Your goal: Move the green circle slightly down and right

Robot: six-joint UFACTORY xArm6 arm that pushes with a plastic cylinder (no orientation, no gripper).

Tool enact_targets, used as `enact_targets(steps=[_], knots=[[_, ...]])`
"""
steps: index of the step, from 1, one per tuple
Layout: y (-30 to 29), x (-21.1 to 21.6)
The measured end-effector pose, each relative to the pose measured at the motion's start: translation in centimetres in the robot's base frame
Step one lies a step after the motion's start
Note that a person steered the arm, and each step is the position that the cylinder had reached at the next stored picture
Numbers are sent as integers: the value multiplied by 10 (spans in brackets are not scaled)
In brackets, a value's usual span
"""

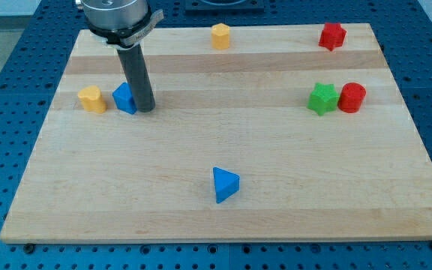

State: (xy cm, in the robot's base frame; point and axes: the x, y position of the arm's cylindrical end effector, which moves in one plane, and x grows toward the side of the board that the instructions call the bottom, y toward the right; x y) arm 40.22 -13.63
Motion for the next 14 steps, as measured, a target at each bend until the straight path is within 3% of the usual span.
enact_targets(steps=[2,3,6,8,9,10,14], knots=[[43,-19],[35,-46],[-103,-103],[-149,-167],[-149,-206],[-139,-211],[-56,-193]])
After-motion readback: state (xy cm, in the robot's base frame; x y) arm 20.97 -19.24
